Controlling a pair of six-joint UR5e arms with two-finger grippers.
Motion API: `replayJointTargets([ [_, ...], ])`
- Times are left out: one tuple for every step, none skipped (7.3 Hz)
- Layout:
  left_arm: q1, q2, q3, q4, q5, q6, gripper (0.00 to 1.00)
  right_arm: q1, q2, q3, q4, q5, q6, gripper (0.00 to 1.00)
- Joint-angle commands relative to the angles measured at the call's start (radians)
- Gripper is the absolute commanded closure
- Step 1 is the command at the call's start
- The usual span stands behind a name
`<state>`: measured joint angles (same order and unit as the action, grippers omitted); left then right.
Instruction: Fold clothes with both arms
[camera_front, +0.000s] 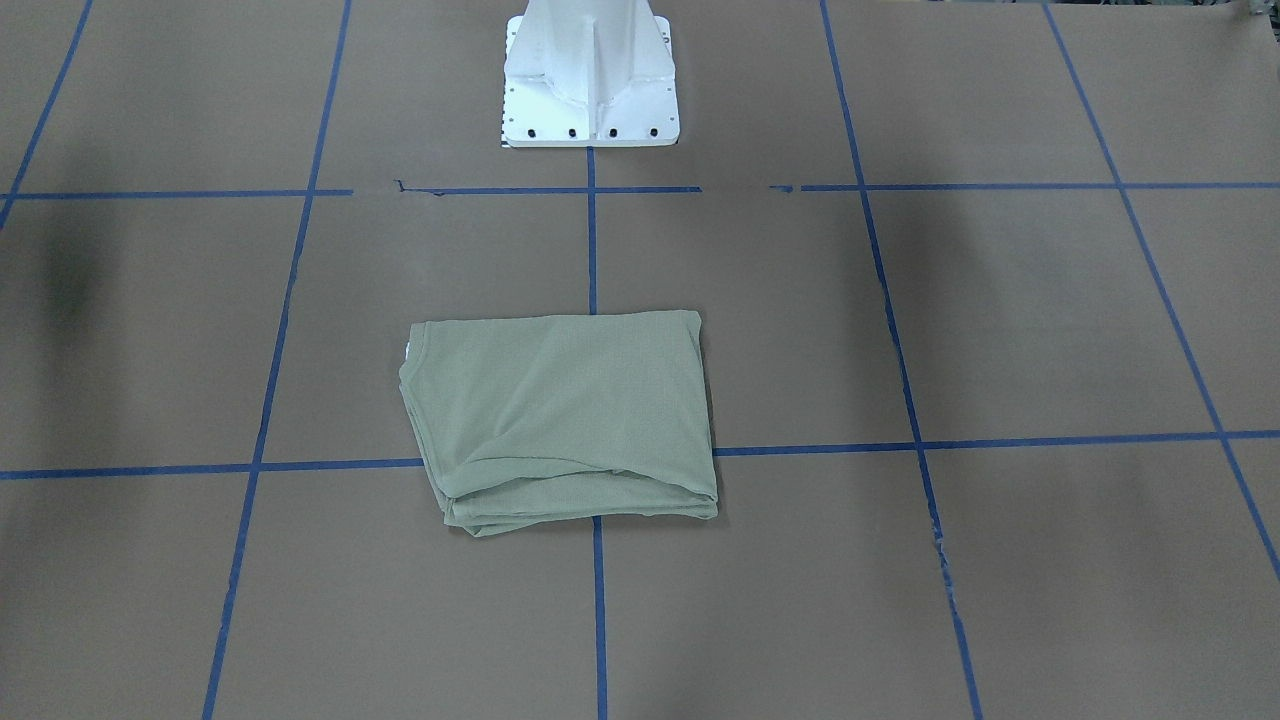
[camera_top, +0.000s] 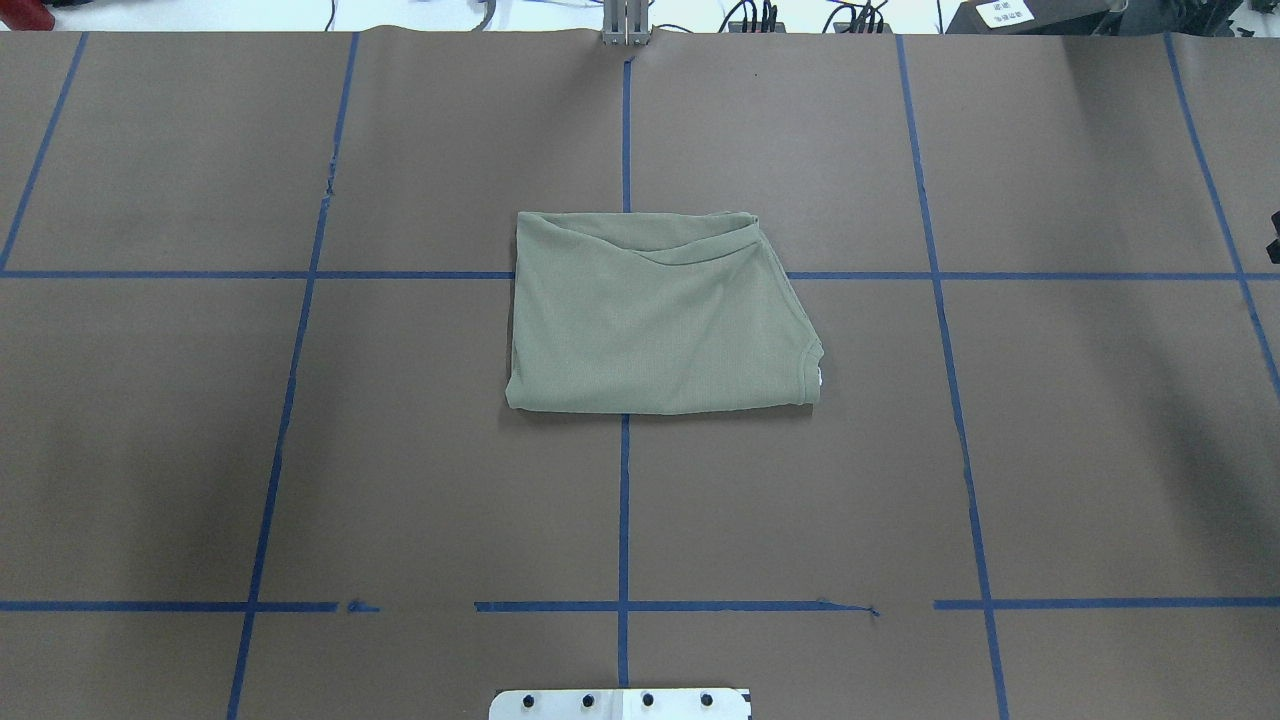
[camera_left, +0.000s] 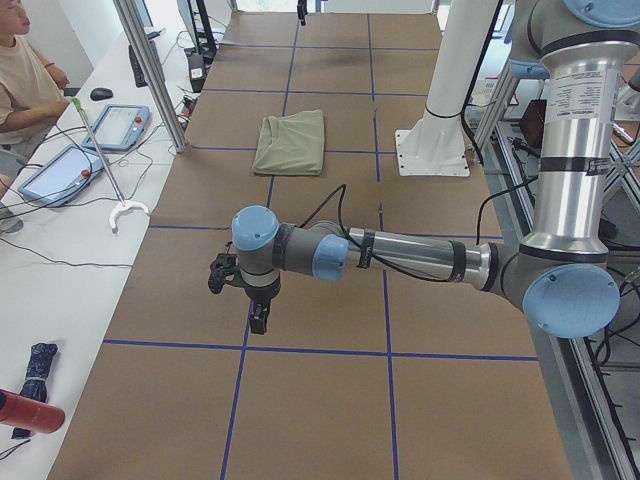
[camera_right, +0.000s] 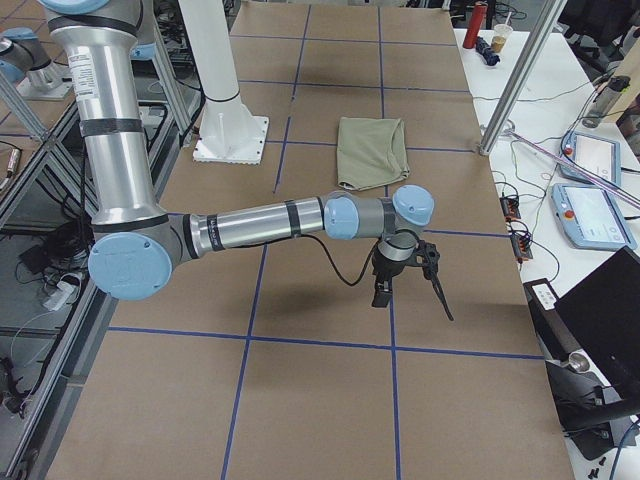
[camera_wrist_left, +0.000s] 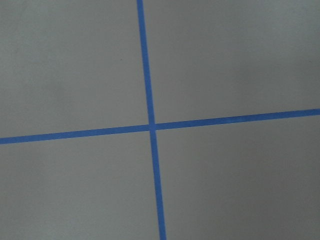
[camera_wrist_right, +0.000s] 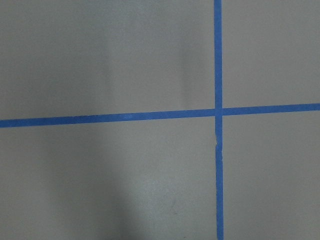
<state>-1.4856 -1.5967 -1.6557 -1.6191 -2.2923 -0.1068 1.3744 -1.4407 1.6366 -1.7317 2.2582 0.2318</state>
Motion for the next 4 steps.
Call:
replayJointTargets([
  [0.001,-0.029,0.01,0.027,0.004,0.002,0.0,-0.002,-0.001,-0.006,0.001,0.001,0.0,0.0],
  [0.001,-0.022,0.002,0.033,0.002,0.002,0.0,-0.002,-0.003,-0.02,0.0,0.001,0.001,0.0],
  [0.001,-0.022,0.007,0.031,-0.015,0.002,0.0,0.0,-0.003,-0.049,0.0,0.012,0.0,0.0],
  [0.001,-0.022,0.01,0.034,-0.041,0.001,0.0,0.003,-0.004,-0.049,0.0,0.023,0.0,0.0],
])
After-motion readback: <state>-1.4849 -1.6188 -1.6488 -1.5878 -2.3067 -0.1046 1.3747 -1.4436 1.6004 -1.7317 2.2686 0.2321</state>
